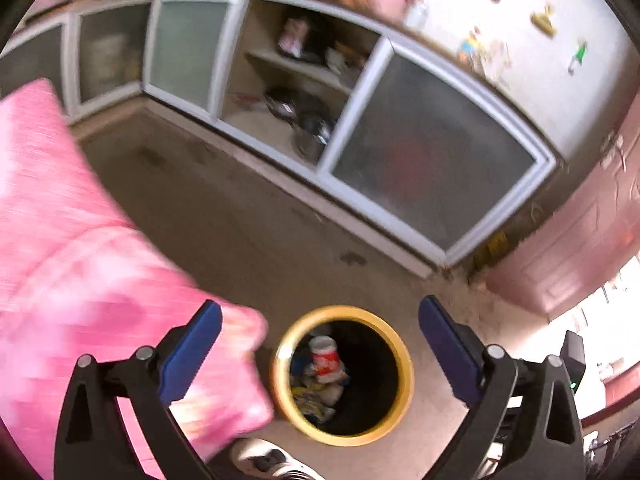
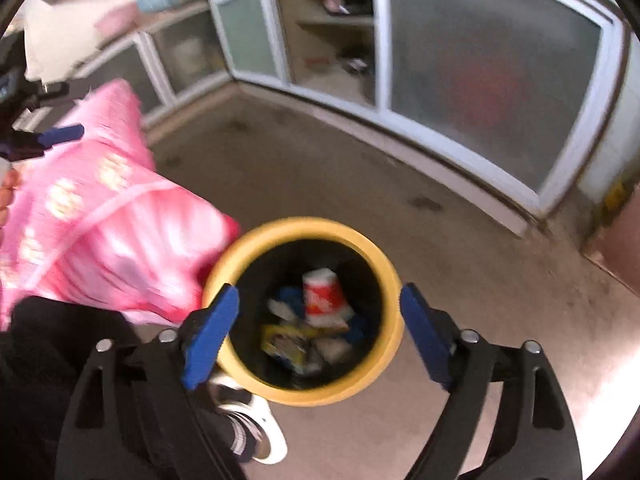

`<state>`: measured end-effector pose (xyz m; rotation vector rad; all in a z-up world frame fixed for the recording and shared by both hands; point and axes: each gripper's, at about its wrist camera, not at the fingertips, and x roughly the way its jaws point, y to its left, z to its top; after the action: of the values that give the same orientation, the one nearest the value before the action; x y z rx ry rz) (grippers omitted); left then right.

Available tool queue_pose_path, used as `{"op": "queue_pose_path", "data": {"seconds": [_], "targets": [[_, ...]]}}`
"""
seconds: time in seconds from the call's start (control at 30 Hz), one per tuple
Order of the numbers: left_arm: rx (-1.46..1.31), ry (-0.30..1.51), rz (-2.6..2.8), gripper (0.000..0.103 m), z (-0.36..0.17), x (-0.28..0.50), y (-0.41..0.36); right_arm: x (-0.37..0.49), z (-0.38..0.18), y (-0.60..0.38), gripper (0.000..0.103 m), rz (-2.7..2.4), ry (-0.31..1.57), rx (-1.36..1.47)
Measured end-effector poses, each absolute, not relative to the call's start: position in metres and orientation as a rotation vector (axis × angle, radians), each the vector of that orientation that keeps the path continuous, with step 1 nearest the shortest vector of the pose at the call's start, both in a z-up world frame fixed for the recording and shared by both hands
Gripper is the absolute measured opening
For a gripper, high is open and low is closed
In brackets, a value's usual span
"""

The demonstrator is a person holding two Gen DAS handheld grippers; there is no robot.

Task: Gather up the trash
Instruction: 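Swing both open tools back toward the orange item and cardboard box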

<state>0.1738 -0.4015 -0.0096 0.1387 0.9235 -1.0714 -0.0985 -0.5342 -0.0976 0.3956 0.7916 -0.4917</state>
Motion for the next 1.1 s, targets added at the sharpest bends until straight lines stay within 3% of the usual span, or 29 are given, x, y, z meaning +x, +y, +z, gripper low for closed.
{"op": "queue_pose_path", "data": {"seconds": [0.17, 0.37, 0.6, 0.73, 1.1], "targets": [[0.127, 0.797, -0.927, 0.095, 0.041, 0.211, -0.303, -0.046, -0.052, -0.496, 0.080, -0.303, 0.697, 0.334], [0.097, 0.674, -0.681, 0.095, 0.088, 0.261, -0.174, 0.040, -0.006, -0.437, 0.088, -0.031, 0.628, 0.272], [0.098, 0.724, -0.321, 0.095, 0.096, 0.349, -0.055, 0.147, 0.029, -0.340, 0.088, 0.207, 0.585, 0.140], [0.003, 0.837, -0.317, 0.095, 0.084, 0.393, -0.018, 0.204, 0.029, -0.297, 0.084, 0.324, 0.617, 0.133], [-0.142, 1.012, -0.385, 0.095, 0.048, 0.456, -0.015, 0.309, 0.008, -0.235, 0.076, 0.479, 0.749, 0.230]]}}
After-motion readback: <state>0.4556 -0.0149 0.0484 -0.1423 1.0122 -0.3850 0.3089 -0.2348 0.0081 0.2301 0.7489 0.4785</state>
